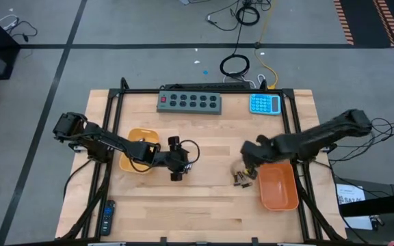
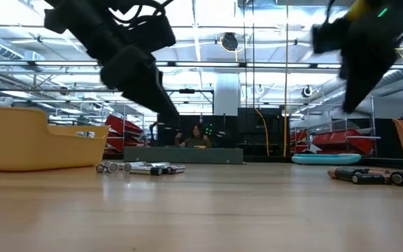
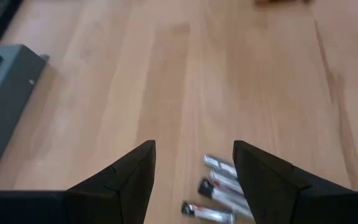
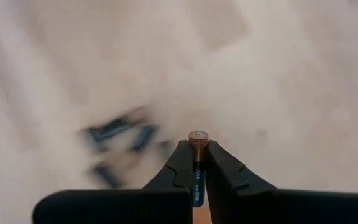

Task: Sort batteries
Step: Put the black battery into the orange bin

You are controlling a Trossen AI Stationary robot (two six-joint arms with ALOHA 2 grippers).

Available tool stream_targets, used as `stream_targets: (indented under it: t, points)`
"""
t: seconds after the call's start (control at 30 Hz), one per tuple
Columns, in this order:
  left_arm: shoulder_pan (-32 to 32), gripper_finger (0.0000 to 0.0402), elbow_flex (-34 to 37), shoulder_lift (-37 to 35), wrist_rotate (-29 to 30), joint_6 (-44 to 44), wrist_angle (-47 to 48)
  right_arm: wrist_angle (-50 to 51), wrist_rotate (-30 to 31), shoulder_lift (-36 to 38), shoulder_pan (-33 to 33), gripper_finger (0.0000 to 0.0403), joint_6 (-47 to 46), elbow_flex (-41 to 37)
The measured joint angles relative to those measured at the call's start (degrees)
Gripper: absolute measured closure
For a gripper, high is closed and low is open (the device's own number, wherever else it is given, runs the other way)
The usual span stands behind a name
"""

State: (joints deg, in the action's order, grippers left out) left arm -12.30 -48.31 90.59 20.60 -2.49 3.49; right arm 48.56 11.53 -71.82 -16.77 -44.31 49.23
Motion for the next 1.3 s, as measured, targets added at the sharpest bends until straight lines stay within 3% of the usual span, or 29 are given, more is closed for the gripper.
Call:
stream_targets:
  t: [0.23, 0.43, 0.53, 0.8, 0.87, 1.0, 1.3]
  points:
    - [2.3, 0.0176, 0.0, 0.17, -0.53, -0.12, -3.32, 5.01, 4.69, 5.28, -15.61, 0.0397, -20.07, -0.47]
    - [2.96, 0.0176, 0.0, 0.2, -4.84, -0.23, -2.53, 6.66, -0.8, 4.66, -24.58, 0.0388, -36.06, -6.06]
    - [3.85, 0.0176, -0.02, 0.2, -8.75, -1.34, -1.16, 6.8, -1.94, 4.61, -26.46, 0.036, -39.86, -8.83]
    - [3.83, 0.0176, -0.02, 0.2, -9.23, -1.65, 0.54, 6.54, -9.8, 3.22, -23.58, 0.0231, -38.91, -9.01]
    - [3.27, 0.0176, -0.02, 0.2, -7.33, -1.63, 0.59, 4.55, -13.89, 1.46, -21.59, 0.0226, -36.73, -9.36]
    - [1.82, 0.0176, -0.02, 0.2, -3.64, -0.94, 0.58, -0.1, -15.9, -2.51, -17.36, 0.0241, -33.64, -11.24]
    - [-0.22, 0.0176, -0.07, 0.2, -1.38, 0.37, 4.42, -3.2, -7.33, -7.33, -9.18, 0.0259, -25.36, -11.58]
